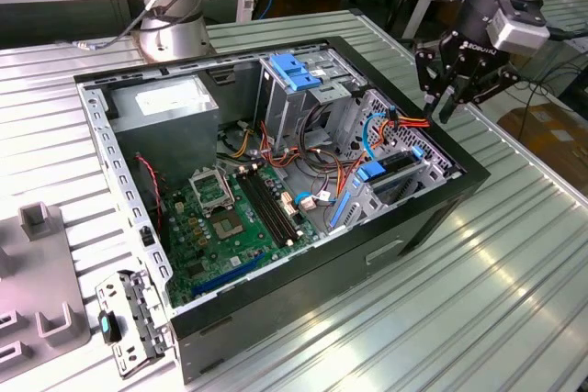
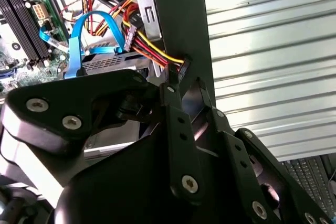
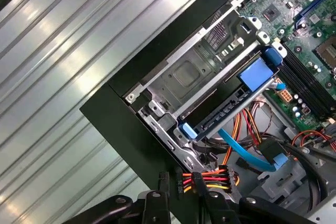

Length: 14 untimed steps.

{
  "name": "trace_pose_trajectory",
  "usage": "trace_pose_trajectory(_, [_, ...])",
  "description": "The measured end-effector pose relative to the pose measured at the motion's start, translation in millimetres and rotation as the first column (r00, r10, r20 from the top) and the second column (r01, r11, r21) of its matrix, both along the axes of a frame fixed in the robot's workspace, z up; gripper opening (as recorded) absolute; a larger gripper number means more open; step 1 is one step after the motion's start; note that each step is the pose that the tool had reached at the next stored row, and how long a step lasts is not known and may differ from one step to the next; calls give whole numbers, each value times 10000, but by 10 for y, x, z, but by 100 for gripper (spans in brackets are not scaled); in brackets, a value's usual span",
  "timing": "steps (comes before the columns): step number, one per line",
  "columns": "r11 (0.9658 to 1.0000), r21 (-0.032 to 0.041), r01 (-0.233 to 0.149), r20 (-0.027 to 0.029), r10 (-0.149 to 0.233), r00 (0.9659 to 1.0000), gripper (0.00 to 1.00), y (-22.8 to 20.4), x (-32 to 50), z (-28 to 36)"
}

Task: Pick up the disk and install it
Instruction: 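Insert the first disk wire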

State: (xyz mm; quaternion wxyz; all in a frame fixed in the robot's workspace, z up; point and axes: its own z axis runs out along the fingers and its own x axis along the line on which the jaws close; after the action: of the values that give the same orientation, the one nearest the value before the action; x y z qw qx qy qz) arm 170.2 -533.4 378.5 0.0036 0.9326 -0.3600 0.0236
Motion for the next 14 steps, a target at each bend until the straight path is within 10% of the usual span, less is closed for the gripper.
trace_pose_trajectory(5, [9998,-186,0,0,0,10000,31,23,16,-28])
trace_pose_trajectory(8, [9983,-588,-1,-3,1,10000,31,84,21,-46])
trace_pose_trajectory(14, [9984,-568,-16,-27,15,10000,31,90,25,-91])
